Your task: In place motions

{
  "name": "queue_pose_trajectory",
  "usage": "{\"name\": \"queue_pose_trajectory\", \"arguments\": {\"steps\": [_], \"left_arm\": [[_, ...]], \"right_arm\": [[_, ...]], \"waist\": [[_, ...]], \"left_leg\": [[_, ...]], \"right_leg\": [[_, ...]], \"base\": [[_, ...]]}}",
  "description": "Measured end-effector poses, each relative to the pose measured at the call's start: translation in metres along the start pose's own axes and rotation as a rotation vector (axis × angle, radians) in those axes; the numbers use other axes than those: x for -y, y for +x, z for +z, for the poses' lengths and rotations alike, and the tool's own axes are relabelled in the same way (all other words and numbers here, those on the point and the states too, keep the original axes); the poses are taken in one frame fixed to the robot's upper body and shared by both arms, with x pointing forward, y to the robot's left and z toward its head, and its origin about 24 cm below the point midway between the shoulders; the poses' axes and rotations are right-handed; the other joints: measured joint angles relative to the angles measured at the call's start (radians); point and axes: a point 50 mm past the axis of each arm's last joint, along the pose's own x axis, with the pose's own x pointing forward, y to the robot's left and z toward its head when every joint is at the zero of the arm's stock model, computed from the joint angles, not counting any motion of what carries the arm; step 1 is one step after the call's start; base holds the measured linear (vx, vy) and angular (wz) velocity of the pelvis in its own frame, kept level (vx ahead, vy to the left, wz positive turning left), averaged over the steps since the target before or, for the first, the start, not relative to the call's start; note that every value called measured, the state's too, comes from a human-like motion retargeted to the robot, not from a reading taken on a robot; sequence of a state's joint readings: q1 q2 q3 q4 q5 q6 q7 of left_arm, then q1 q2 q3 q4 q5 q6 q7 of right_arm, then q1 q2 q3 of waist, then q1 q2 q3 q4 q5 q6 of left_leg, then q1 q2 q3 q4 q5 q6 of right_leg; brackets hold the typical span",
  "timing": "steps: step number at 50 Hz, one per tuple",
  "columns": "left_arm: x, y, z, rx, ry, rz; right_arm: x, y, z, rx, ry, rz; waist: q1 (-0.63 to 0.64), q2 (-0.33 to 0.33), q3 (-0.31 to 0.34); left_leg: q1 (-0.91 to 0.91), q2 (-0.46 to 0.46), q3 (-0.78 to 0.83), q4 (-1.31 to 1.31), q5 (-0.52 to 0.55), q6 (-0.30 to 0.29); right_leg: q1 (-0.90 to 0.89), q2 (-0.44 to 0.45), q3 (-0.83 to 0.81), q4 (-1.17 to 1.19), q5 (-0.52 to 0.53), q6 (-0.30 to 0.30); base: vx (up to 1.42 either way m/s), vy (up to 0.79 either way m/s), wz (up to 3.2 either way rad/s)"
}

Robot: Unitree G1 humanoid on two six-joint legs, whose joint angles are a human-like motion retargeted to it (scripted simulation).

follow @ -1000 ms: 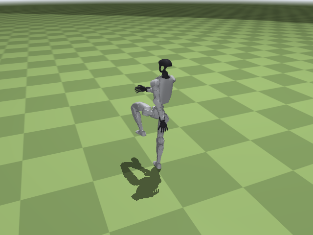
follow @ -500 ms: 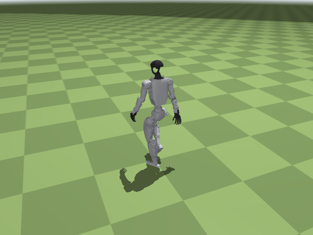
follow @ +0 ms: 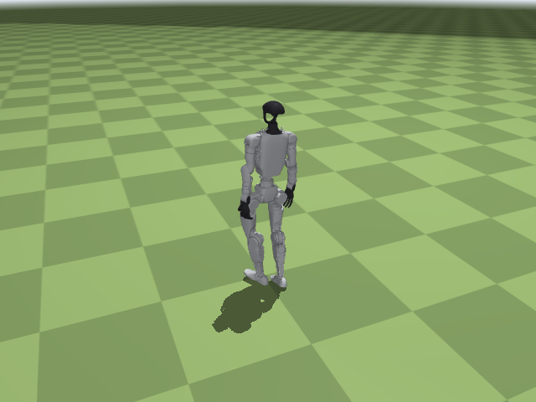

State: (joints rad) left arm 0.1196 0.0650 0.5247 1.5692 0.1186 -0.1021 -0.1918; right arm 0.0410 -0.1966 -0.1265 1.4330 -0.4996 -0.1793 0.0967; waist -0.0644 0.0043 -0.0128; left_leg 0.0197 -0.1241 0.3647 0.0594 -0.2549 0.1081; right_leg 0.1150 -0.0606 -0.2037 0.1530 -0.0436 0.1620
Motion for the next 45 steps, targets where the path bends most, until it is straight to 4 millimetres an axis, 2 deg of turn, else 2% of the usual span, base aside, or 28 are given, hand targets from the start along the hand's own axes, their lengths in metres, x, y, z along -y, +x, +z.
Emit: {"name": "queue_pose_trajectory", "arguments": {"steps": [2,5,7,10,12,13,15,18,21,25,28,33,36,40,45], "left_arm": [[-0.008,-0.002,-0.010,-0.030,-0.018,0.025],[-0.012,-0.004,-0.019,-0.055,-0.021,0.067],[-0.008,-0.002,-0.018,-0.016,-0.070,0.084],[-0.002,0.000,-0.006,0.046,-0.155,0.071],[0.001,0.001,0.004,0.041,-0.168,0.040],[0.002,0.001,0.007,0.033,-0.161,0.034],[0.001,0.001,0.013,0.033,-0.124,0.039],[-0.002,0.001,0.023,0.068,-0.022,0.043],[0.000,0.001,0.031,0.105,0.062,0.016],[0.007,0.002,0.035,0.131,0.076,-0.022],[0.006,0.002,0.021,0.086,0.056,-0.011],[0.006,0.000,-0.003,-0.007,0.044,-0.018],[0.006,0.000,-0.002,-0.008,0.065,-0.025],[-0.001,0.000,0.001,-0.004,0.105,-0.018],[-0.005,-0.001,0.006,0.009,0.103,-0.017]], "right_arm": [[-0.001,0.003,0.022,0.082,-0.020,0.025],[0.003,0.004,0.053,0.180,-0.031,0.039],[0.009,0.004,0.081,0.266,-0.064,0.037],[0.015,-0.001,0.121,0.389,-0.149,0.047],[0.017,-0.004,0.137,0.437,-0.226,0.042],[0.017,-0.004,0.136,0.433,-0.252,0.037],[0.017,-0.002,0.125,0.390,-0.276,0.023],[0.017,0.004,0.085,0.245,-0.254,0.036],[0.009,0.005,0.042,0.074,-0.251,0.071],[-0.003,0.002,0.007,-0.072,-0.300,0.070],[-0.014,-0.004,-0.024,-0.178,-0.279,0.084],[-0.022,-0.019,-0.070,-0.382,-0.169,0.081],[-0.019,-0.023,-0.078,-0.443,-0.113,0.046],[-0.013,-0.024,-0.079,-0.464,-0.099,0.037],[-0.005,-0.016,-0.061,-0.396,-0.127,0.042]], "waist": [[0.061,-0.003,-0.018],[0.164,0.008,-0.067],[0.155,0.000,-0.041],[0.091,0.002,0.026],[0.023,0.011,0.058],[-0.001,0.015,0.061],[-0.021,0.020,0.056],[0.068,0.014,0.043],[0.132,-0.003,0.033],[0.104,0.003,0.040],[0.056,0.032,0.013],[0.017,0.060,-0.042],[0.011,0.057,-0.026],[0.004,0.058,-0.023],[0.000,0.056,-0.020]], "left_leg": [[0.007,0.005,0.023,-0.013,0.000,-0.008],[-0.043,0.035,0.036,-0.015,0.018,-0.020],[-0.057,0.039,0.024,-0.011,0.037,-0.025],[-0.066,0.051,0.023,-0.001,0.059,-0.029],[-0.093,0.068,-0.001,0.027,0.080,-0.041],[-0.108,0.074,-0.013,0.043,0.089,-0.049],[-0.138,0.086,-0.034,0.080,0.093,-0.074],[-0.156,0.103,0.008,0.126,0.067,-0.112],[-0.135,0.119,0.124,0.175,0.053,-0.112],[-0.098,0.126,0.166,0.201,0.075,-0.115],[-0.062,0.114,0.106,0.122,0.043,-0.133],[-0.030,0.092,0.087,0.012,0.041,-0.101],[-0.009,0.082,0.089,-0.013,0.049,-0.096],[0.004,0.077,0.098,-0.019,0.043,-0.087],[0.012,0.072,0.113,-0.026,0.038,-0.077]], "right_leg": [[0.005,-0.005,-0.034,-0.071,0.035,-0.004],[-0.049,0.008,0.028,-0.098,0.075,0.021],[-0.078,0.015,0.040,-0.086,0.083,-0.001],[-0.067,0.024,0.016,-0.088,0.082,-0.008],[-0.060,0.030,-0.008,-0.100,0.082,-0.009],[-0.057,0.032,-0.020,-0.108,0.082,-0.011],[-0.058,0.034,-0.045,-0.120,0.084,-0.015],[-0.069,0.030,-0.039,-0.123,0.092,-0.026],[-0.080,0.016,-0.044,-0.119,0.095,-0.032],[-0.075,0.016,-0.056,-0.123,0.094,-0.035],[-0.070,0.040,-0.068,-0.128,0.091,-0.038],[-0.084,0.050,-0.073,-0.129,0.094,-0.040],[-0.080,0.046,-0.070,-0.125,0.100,-0.042],[-0.077,0.044,-0.060,-0.125,0.109,-0.042],[-0.083,0.042,-0.048,-0.119,0.118,-0.042]], "base": [[-0.03,-0.12,-0.88],[-0.22,-0.16,-0.51],[-0.36,-0.16,0.25],[-0.47,-0.20,0.53],[-0.43,-0.06,1.03],[-0.25,-0.03,1.02],[-0.13,-0.04,0.72],[-0.02,-0.01,0.04],[-0.03,-0.01,0.04],[-0.10,0.04,0.17],[0.14,0.11,0.12],[0.12,0.09,0.04],[-0.04,0.07,-0.10],[0.06,0.06,-0.28],[0.03,0.09,-0.28]]}}
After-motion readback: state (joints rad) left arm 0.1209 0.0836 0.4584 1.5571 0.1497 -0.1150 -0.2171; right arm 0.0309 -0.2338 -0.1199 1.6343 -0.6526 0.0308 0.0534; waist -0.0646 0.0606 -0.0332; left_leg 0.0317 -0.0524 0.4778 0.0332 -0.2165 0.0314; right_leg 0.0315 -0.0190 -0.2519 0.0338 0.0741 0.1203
